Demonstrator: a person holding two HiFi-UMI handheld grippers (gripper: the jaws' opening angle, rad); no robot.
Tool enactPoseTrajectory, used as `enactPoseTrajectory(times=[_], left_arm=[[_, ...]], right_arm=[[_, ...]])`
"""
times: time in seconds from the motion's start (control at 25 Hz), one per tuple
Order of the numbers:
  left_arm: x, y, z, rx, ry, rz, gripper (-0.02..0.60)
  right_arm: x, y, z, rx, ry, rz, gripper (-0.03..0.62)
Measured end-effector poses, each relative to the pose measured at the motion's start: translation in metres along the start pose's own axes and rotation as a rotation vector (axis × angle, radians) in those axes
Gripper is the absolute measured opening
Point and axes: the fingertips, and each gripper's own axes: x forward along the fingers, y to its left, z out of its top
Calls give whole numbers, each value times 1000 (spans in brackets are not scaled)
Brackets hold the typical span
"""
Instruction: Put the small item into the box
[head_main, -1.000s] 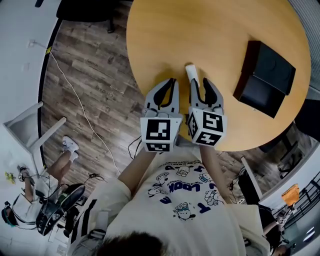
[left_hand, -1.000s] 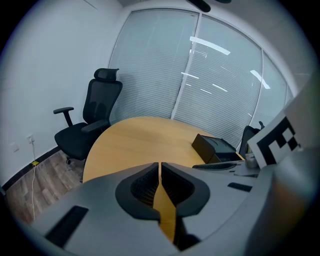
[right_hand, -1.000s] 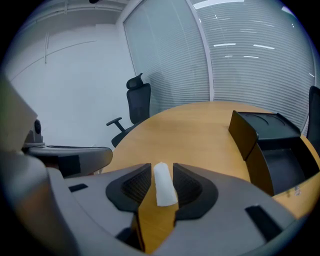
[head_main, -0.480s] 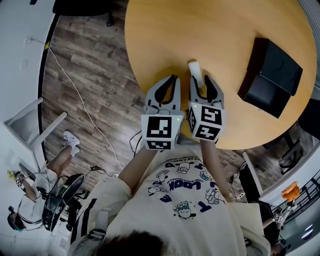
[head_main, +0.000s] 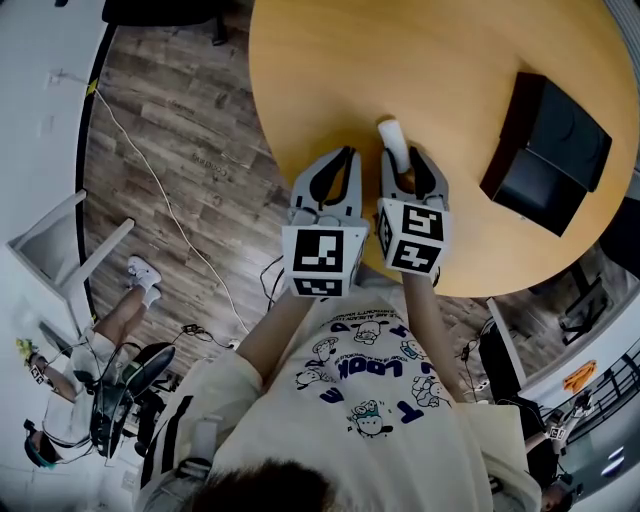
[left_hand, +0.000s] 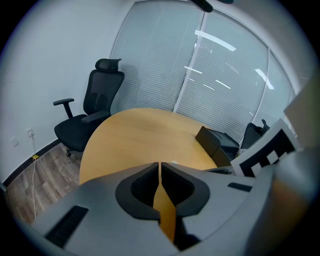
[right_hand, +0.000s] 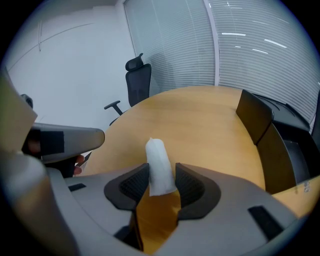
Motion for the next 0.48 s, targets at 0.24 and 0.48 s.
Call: enactPoseTrajectory(times=[0.24,0.48], left_arm=[[0,3,2,-2,3,-3,28],[-3,5,3,14,6,-15,28]], right_arm=[[2,2,1,-7,5,1,172],[1,4,0,-20,9,-6,155]])
